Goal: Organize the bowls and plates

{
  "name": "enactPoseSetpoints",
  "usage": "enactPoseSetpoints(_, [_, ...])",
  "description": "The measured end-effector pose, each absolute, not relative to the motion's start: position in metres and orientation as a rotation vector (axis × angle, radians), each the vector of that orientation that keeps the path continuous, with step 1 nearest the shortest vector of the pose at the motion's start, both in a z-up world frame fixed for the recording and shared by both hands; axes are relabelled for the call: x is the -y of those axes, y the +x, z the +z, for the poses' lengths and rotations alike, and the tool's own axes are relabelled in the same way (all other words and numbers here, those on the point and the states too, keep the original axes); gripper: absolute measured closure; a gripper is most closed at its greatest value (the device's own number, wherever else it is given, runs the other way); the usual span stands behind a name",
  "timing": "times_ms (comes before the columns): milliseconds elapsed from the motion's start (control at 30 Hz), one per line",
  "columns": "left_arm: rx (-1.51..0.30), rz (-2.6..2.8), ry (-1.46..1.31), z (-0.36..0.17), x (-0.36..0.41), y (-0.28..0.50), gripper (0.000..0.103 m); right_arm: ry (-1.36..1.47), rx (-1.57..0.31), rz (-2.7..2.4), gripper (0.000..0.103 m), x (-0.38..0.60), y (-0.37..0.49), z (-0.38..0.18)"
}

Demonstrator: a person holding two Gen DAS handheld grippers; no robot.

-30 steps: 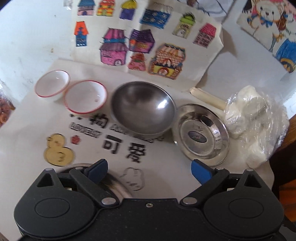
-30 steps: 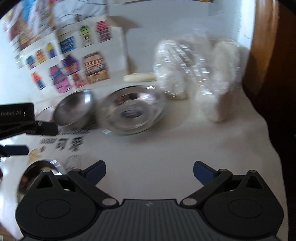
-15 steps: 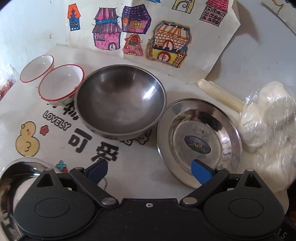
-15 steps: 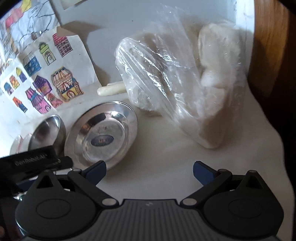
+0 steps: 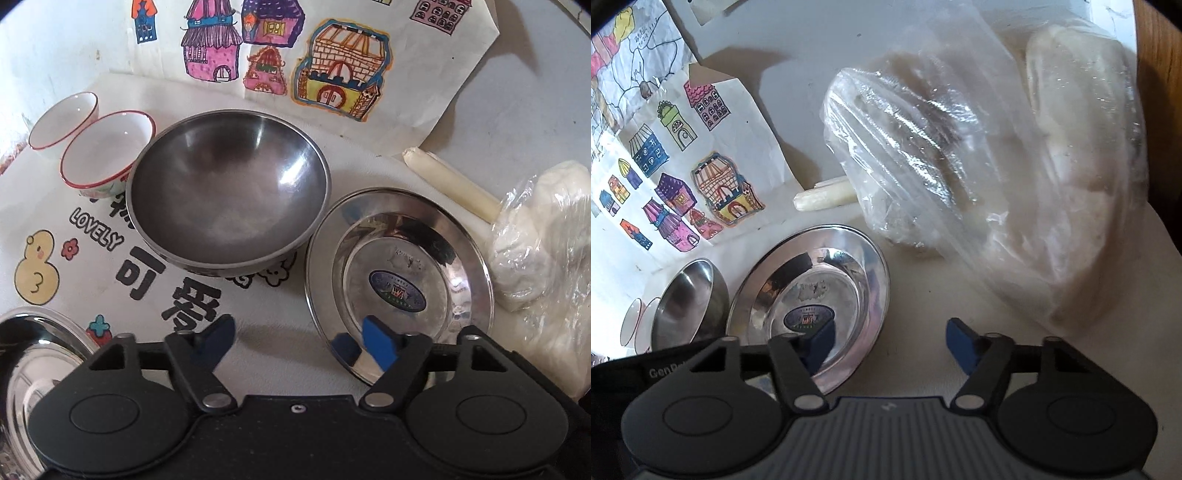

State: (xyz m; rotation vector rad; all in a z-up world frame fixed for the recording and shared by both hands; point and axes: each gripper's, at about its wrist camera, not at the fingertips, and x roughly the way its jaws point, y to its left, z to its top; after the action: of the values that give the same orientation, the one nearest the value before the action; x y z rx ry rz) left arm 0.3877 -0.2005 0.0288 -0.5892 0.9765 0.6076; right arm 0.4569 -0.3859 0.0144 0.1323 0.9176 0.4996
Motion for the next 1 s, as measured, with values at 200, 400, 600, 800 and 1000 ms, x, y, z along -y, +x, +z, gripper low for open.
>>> enactPoseSetpoints(200, [-0.955,0.578,-0.613,0.027,0.196,0.392,0.062,0.112,-0.917,0.518,0.057,0.376,0.461,0.009])
enactPoseSetpoints(400, [-0.933,0.557,-0.627,0.027,0.192,0.397,0.082,0.077,-0.889,0.504,0.076,0.364,0.464,0.008])
enactPoseSetpoints(600, [-0.938,0.551,-0.562,0.033,0.197,0.396,0.082,0.048,-0.87,0.515,0.081,0.359,0.458,0.006])
enactPoseSetpoints(800, [-0.95,0.494,-0.498,0.044,0.206,0.387,0.082,0.03,-0.863,0.518,0.081,0.367,0.44,0.011])
enactPoseSetpoints(1000, [-0.963,0.419,-0.482,0.058,0.213,0.369,0.082,0.024,-0.866,0.5,0.081,0.378,0.415,0.02])
